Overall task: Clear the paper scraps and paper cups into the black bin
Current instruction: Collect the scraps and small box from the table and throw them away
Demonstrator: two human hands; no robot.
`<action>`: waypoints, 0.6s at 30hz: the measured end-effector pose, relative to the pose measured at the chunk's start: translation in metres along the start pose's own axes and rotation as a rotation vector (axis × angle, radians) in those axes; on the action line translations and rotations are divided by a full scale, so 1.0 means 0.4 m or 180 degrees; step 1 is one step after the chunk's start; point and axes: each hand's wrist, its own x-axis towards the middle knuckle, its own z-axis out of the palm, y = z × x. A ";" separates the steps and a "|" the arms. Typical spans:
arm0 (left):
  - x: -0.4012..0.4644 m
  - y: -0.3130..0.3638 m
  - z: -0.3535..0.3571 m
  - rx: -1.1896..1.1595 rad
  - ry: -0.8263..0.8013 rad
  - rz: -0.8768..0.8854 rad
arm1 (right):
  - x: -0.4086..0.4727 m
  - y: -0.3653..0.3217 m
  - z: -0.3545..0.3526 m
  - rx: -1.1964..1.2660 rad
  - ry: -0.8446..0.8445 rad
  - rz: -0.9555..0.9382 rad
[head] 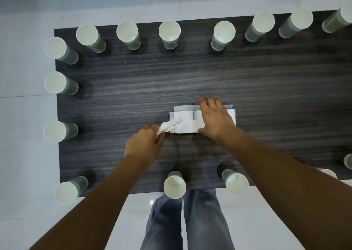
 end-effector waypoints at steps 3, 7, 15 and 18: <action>0.021 0.004 0.006 0.0002 0.0051 -0.0045 | 0.026 0.003 0.012 -0.0292 -0.0311 -0.0179; 0.040 0.011 0.013 -0.0067 0.0110 -0.0084 | 0.033 0.005 0.049 -0.0524 -0.0566 -0.0384; 0.048 0.045 0.013 -0.0041 0.0164 -0.0100 | -0.011 0.022 0.085 -0.0612 -0.0131 -0.0444; 0.024 0.076 -0.010 -0.0029 0.0218 -0.0099 | -0.061 0.024 0.064 -0.0533 0.0032 -0.0335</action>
